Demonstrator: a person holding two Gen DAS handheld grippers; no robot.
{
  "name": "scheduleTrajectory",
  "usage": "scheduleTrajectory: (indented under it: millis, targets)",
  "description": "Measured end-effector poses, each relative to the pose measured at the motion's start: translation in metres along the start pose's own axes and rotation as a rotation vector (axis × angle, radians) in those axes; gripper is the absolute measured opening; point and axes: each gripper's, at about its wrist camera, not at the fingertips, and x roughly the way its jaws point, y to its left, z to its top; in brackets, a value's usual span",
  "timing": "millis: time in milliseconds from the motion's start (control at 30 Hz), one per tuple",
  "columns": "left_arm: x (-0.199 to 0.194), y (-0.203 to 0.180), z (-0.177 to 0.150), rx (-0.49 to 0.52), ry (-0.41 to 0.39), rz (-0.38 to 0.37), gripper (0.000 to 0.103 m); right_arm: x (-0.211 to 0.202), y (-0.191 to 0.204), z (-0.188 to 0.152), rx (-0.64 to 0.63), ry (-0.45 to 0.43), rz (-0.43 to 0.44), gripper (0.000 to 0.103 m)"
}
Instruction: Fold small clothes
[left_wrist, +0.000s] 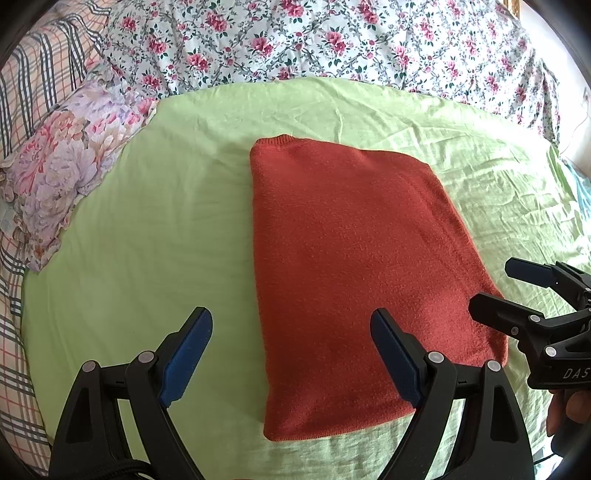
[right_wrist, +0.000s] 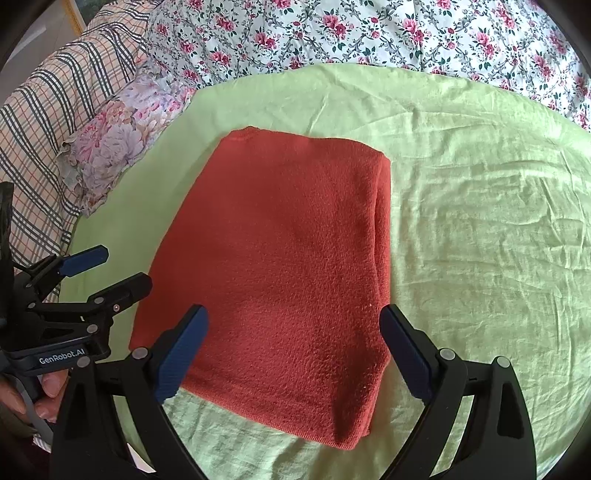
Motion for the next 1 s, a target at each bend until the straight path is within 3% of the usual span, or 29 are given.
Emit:
scheduleTrajectory:
  millis: [1000]
  targets:
    - [0.0074, -0.0032, 0.0047, 0.013, 0.016, -0.014, 0.088, 0.0012, -0.0051, 0.0034, 0.004, 0.002, 0.003, 0.094]
